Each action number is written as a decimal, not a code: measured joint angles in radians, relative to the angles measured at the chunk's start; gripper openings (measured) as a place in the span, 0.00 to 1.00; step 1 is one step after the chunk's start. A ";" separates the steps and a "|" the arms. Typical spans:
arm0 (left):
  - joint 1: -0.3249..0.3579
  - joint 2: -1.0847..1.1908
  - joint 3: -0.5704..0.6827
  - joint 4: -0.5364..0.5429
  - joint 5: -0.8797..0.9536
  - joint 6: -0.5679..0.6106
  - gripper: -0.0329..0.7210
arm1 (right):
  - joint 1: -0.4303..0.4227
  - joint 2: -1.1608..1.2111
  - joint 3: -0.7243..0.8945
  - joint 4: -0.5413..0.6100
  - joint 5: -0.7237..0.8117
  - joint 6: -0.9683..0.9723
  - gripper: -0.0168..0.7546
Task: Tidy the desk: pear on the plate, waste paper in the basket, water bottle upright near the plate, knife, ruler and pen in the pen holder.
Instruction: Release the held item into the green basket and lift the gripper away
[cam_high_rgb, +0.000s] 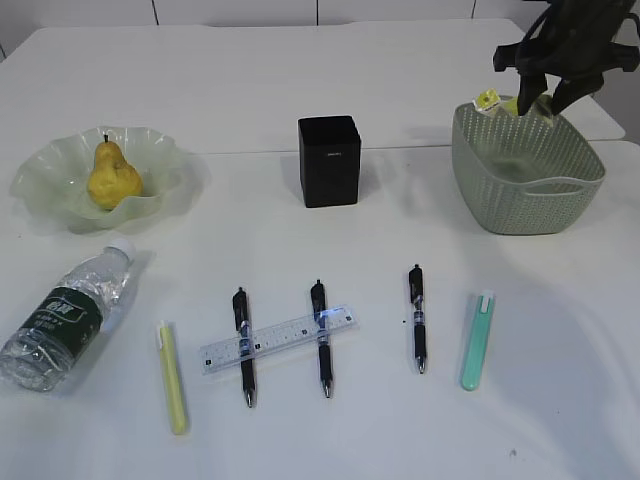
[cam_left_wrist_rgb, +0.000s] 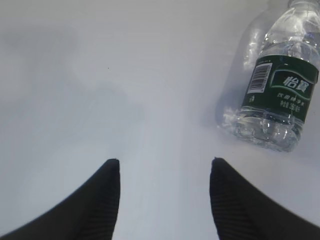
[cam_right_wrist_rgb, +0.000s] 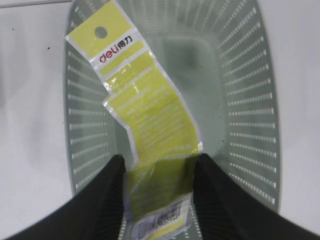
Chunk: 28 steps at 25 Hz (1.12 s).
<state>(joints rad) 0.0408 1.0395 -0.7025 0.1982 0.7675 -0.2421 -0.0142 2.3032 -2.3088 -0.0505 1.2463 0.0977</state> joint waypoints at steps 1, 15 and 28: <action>0.000 0.000 0.000 0.000 0.000 0.000 0.58 | 0.000 0.000 0.000 0.000 0.000 0.002 0.49; 0.000 0.000 0.000 0.001 0.018 0.000 0.58 | -0.011 0.000 0.000 -0.010 0.000 0.058 0.67; 0.000 0.000 0.000 0.002 0.051 0.000 0.58 | -0.011 -0.044 0.000 0.050 0.002 0.047 0.67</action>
<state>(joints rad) 0.0408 1.0395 -0.7025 0.2005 0.8189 -0.2421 -0.0247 2.2595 -2.3088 0.0000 1.2482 0.1448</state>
